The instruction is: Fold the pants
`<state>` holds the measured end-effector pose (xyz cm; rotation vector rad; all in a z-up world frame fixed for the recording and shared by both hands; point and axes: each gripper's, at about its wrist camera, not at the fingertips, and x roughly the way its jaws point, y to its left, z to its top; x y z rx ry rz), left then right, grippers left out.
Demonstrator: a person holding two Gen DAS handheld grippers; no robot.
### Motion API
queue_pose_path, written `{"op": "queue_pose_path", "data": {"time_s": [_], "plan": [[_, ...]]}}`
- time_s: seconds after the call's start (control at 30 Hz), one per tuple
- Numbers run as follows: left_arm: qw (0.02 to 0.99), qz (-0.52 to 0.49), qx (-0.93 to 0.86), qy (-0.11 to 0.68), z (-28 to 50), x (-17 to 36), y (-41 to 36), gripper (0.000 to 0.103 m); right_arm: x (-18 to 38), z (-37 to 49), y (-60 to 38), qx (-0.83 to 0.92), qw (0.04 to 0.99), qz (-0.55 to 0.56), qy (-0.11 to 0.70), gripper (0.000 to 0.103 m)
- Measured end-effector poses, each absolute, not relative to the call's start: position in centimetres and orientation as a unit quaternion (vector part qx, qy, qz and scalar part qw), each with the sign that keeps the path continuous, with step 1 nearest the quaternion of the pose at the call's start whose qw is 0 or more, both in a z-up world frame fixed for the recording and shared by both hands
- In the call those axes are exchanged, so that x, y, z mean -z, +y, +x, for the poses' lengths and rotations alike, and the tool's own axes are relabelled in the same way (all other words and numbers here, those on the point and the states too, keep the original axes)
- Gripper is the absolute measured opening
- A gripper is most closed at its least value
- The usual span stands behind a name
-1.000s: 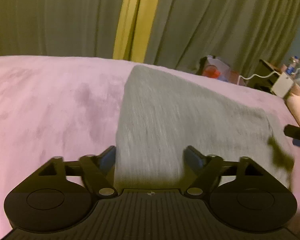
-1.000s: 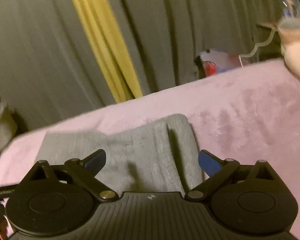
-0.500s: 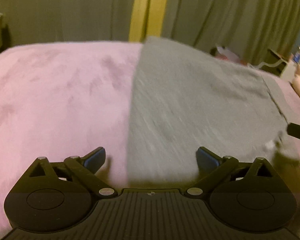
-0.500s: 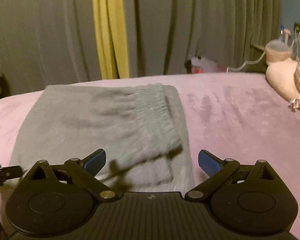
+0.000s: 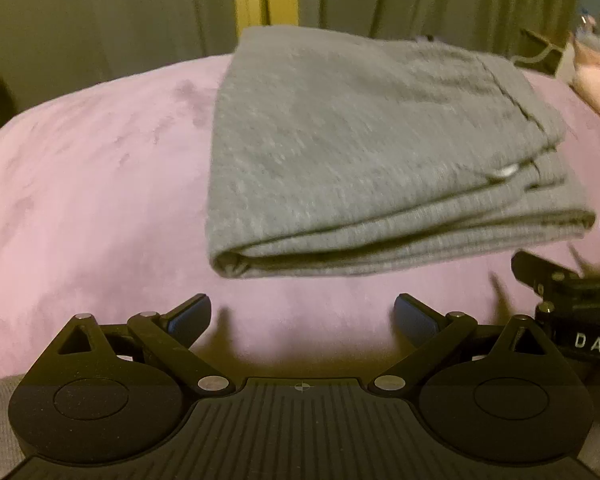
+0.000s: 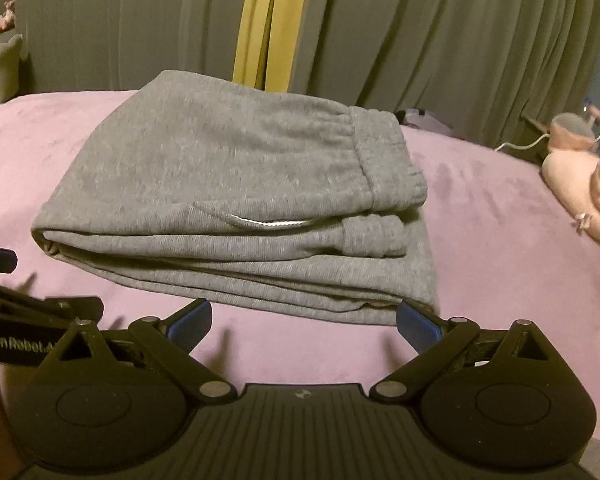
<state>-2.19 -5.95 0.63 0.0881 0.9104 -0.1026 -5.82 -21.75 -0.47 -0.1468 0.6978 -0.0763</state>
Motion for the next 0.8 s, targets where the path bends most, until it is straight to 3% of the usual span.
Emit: {"op": "queue_pose_path", "data": {"time_s": [0.8], "plan": [[0.902,0.029,0.05,0.427,-2.3,0.0,-5.6,0.101,0.8,-5.4,-22.9,0.037,0.938,-0.019,0.345,0.099]]}}
